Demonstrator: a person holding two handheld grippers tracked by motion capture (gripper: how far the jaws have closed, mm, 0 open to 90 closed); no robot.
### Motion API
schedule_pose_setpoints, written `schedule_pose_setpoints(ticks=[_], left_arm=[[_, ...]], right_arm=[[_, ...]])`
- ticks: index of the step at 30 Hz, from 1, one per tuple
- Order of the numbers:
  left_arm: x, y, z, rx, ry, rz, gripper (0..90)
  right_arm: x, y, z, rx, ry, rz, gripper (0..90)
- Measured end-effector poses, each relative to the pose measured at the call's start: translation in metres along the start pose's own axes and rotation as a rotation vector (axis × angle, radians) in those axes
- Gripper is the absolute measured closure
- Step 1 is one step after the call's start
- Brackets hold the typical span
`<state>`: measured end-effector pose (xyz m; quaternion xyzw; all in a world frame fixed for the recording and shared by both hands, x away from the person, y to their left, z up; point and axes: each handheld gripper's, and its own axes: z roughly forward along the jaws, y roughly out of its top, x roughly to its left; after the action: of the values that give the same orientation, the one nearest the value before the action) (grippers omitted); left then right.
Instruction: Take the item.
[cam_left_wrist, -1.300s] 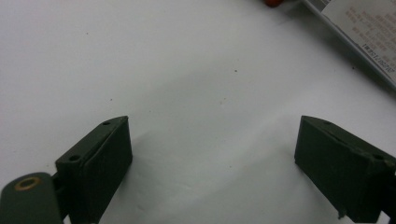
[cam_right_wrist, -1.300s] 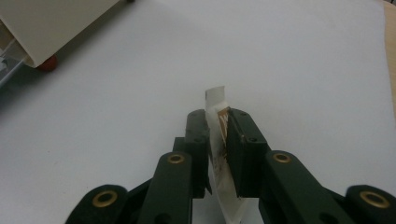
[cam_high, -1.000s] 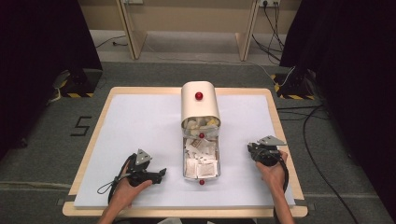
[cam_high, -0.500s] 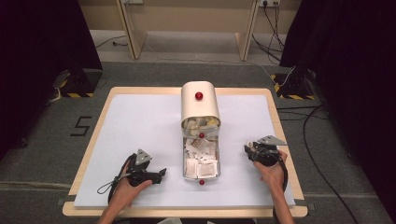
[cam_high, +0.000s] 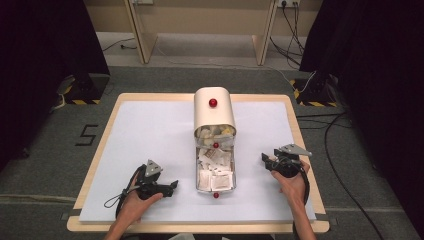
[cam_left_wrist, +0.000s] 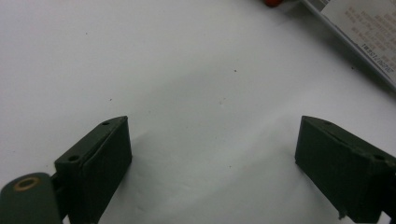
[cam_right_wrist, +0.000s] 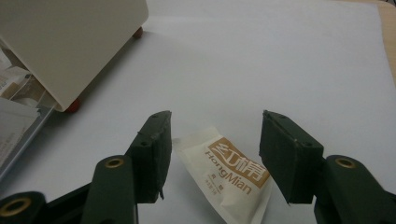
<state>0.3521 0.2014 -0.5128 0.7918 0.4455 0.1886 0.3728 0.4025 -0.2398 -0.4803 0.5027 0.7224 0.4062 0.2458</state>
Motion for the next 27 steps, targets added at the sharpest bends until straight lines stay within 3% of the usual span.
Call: schedule_pose_setpoints(ticks=[27], left_arm=[[0.0, 0.0, 0.0, -0.001, -0.001, 0.0, 10.2]], right_arm=[[-0.006, -0.002, -0.013, 0.01, -0.013, 0.054, 33.1]])
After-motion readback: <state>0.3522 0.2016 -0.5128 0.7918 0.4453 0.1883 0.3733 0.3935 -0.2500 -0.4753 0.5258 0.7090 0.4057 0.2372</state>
